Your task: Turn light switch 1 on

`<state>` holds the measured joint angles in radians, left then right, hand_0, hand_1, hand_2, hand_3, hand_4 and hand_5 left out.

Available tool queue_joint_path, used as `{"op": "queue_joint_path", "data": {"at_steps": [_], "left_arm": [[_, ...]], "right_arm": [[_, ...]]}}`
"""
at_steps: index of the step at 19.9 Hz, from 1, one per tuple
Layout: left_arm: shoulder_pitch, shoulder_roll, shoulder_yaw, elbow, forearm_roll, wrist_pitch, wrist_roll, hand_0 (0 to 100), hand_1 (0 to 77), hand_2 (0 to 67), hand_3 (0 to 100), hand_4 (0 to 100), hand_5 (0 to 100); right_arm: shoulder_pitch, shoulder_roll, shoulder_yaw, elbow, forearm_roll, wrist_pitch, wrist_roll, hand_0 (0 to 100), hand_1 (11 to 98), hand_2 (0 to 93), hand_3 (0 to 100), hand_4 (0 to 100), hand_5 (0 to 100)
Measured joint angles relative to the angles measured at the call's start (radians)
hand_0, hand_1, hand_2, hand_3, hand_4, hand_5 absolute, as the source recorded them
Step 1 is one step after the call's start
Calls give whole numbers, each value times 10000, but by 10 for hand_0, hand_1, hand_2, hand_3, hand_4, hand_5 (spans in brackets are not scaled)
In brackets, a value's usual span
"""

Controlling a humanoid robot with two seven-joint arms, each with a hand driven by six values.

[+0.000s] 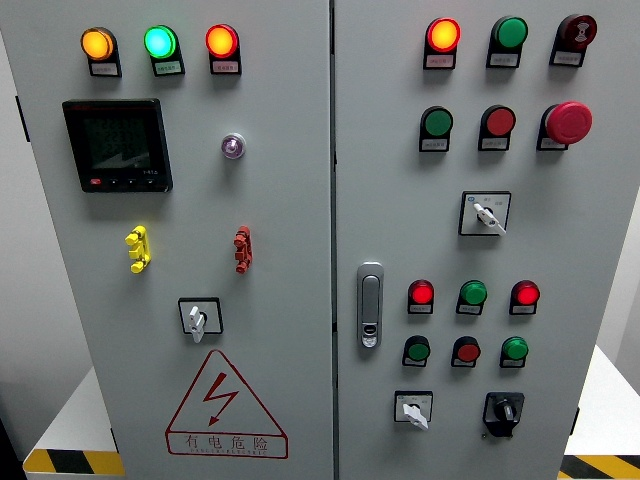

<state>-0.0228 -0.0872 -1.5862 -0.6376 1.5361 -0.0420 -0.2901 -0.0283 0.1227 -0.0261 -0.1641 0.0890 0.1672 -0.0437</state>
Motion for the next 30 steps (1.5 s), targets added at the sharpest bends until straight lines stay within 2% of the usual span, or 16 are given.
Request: {"op": "queue_joint_path", "data": {"at_steps": [4, 7, 15, 19, 21, 25, 27, 30], "left_arm": [[171, -24, 230, -2548, 52, 60, 442, 0, 291, 246, 359, 523, 290], [410, -21, 387, -4371, 35, 35, 1418, 0, 290, 258, 412, 554, 309], [761, 23, 603, -8648, -15, -17, 3273, 0, 324, 281, 465, 639, 371], [741, 55, 749, -9754, -5, -25, 3517, 0, 364, 284, 470, 652, 383], [726, 58, 864, -10082, 25, 48, 3538, 0, 427, 291, 501, 682, 393], [645, 66, 940, -10666, 48, 234, 3564, 0, 482, 304, 528, 702, 390], [438, 67, 950, -10875, 54, 273, 3712, 0, 498, 309, 547, 708, 393], [-167, 31, 952, -10944, 54, 430, 4123, 0, 513, 312, 571, 718, 399]], "right_arm": [[1, 0, 0, 0, 0, 0, -6, 0, 224, 0, 110, 230, 147], [0, 0, 0, 0, 0, 0, 7, 0, 224, 0, 110, 230, 147], [-8, 0, 0, 0, 0, 0, 4, 0, 224, 0, 112, 230, 147], [-6, 0, 0, 0, 0, 0, -3, 0, 224, 0, 111, 230, 147], [-7, 0, 0, 0, 0, 0, -3, 0, 224, 0, 112, 230, 147], [-9, 0, 0, 0, 0, 0, 7, 0, 225, 0, 112, 230, 147], [-8, 0, 0, 0, 0, 0, 5, 0, 225, 0, 111, 230, 147], [-6, 0, 0, 0, 0, 0, -3, 0, 225, 0, 111, 230, 147]]}}
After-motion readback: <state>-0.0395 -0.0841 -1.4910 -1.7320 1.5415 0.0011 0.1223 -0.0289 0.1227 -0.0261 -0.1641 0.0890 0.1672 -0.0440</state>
